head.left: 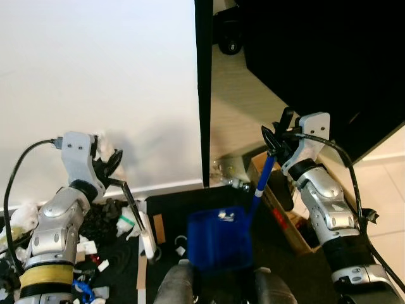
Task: Sweep floor
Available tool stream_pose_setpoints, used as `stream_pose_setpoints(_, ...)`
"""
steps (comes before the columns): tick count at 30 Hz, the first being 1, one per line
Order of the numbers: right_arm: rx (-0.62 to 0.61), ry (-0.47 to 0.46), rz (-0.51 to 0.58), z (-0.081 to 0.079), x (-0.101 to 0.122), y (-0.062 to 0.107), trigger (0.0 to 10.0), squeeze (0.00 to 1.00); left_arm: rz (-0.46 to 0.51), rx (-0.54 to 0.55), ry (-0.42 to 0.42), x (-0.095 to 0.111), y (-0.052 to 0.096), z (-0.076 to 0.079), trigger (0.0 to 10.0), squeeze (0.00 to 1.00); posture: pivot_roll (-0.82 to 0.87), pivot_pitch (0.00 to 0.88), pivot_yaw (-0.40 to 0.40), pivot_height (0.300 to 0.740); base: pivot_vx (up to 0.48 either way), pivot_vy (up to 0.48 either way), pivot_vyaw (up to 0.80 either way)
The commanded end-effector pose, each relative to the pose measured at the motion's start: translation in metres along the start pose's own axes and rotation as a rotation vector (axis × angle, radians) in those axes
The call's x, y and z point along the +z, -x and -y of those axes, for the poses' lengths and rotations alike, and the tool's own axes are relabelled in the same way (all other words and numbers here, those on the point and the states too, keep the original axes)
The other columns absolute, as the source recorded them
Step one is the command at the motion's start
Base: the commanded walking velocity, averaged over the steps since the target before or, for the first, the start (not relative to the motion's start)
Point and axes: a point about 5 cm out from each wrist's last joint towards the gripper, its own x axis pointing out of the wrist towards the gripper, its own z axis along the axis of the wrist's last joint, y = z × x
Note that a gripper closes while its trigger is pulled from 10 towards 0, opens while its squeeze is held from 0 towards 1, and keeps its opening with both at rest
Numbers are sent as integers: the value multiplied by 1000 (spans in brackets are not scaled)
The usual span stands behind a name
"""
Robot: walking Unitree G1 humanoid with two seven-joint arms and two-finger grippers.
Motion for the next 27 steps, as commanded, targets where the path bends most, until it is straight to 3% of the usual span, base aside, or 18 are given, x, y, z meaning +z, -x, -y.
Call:
stream_pose_setpoints(1,-19,53,6,5,-1,4,10000,0,-27,-4,-12,-6,7,-4,10000,0,202,251,27,740,0,0,0)
stream_pose_setpoints(5,-50,96,3,13,-7,9,10000,0,-82,-70,-44,-20,15,-2,10000,0,199,256,28,740,0,0,0)
stream_pose_setpoints(11,-108,39,-30,21,-20,17,10000,0,-68,-81,-65,-27,18,-5,10000,0,196,271,27,740,0,0,0)
stream_pose_setpoints(20,-84,60,-49,11,-32,20,10000,0,-21,18,9,-36,17,-21,10000,0,183,333,29,740,0,0,0)
stream_pose_setpoints(27,-56,162,7,4,-25,13,10000,0,21,-26,132,-42,14,-12,10000,0,183,356,24,740,0,0,0)
